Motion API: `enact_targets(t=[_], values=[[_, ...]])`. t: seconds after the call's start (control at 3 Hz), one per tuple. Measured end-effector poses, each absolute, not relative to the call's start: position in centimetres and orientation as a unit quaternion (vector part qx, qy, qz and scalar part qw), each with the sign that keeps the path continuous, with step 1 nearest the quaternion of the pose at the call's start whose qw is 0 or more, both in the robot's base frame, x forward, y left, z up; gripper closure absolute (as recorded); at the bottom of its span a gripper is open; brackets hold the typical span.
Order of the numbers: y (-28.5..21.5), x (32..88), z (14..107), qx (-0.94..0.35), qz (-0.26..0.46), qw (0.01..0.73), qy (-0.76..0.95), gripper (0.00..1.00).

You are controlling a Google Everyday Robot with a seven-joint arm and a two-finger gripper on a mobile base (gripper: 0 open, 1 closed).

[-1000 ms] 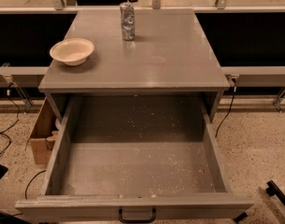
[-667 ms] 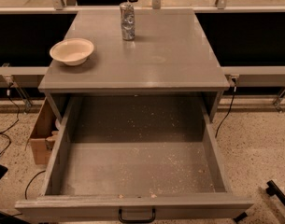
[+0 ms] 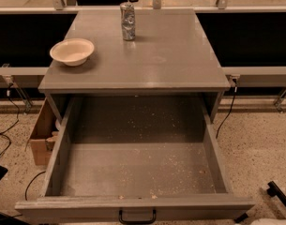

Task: Close top drawer

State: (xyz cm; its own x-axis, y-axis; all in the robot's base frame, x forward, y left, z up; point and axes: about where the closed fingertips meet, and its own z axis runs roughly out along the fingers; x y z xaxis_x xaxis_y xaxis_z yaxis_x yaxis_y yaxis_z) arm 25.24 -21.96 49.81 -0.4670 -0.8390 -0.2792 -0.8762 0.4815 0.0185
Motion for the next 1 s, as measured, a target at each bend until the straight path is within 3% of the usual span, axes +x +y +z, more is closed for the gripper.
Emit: enact_targets(t=[1.0], values=[[-20.7,34.5,53.1,-0.545,0.04,0.183,0.817,1.0]])
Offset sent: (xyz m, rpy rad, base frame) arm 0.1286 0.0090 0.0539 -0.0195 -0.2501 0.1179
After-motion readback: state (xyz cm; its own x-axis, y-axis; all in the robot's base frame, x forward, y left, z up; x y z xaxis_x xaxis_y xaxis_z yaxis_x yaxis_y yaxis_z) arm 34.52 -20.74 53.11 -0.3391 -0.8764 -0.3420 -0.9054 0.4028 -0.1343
